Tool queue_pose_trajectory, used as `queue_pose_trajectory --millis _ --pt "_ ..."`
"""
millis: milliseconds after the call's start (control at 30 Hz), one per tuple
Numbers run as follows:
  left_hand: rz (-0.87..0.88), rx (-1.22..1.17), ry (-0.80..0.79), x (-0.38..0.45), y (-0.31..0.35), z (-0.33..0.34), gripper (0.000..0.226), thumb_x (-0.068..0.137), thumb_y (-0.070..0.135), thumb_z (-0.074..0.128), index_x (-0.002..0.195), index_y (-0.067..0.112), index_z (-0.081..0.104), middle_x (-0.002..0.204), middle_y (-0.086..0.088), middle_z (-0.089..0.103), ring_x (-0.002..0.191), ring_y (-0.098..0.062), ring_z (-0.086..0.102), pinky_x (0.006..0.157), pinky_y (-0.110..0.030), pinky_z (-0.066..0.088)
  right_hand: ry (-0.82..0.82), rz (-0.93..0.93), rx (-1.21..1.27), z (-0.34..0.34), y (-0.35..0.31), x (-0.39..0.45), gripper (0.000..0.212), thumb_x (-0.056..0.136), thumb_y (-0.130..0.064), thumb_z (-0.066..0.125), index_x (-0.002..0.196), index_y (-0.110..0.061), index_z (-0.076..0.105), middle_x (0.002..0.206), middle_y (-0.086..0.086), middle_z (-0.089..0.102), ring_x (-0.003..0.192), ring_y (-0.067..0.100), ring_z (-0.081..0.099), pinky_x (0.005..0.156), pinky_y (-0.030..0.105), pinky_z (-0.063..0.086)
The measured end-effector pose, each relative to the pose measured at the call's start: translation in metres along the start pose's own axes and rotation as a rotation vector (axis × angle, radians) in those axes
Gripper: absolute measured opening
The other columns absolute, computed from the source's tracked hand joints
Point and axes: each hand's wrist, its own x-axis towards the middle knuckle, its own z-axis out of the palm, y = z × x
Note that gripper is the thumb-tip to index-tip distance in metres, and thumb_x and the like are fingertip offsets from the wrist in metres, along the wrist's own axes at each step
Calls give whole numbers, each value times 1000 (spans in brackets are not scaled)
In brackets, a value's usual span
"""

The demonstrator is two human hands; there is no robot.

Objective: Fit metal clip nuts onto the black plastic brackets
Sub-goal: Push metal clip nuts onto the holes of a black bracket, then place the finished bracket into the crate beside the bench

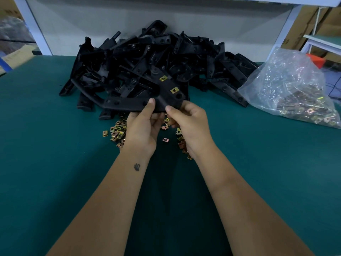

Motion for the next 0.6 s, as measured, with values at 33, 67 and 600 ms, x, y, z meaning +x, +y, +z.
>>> queue_pose_trajectory --millis 33,67,600 --pt "2 56 -14 -2 -1 1 35 93 19 67 120 -2 58 81 -6 70 68 -14 66 73 -30 59 15 12 44 0 0 0 4 89 -9 69 89 -13 69 65 -10 64 56 2 56 55 15 46" --pt "6 112 -22 -4 -2 2 36 93 23 68 121 2 60 94 -7 74 82 -19 70 83 -36 59 29 28 100 1 -1 -1 5 89 -9 68 87 -13 69 64 -9 63 56 3 55 54 16 46" --pt "-27 349 -203 -65 -80 137 16 94 18 62 107 10 65 89 -1 73 68 -8 70 58 -21 53 593 37 467 -87 -44 -24 6 91 -8 65 91 -6 71 89 12 74 79 21 69 78 38 58"
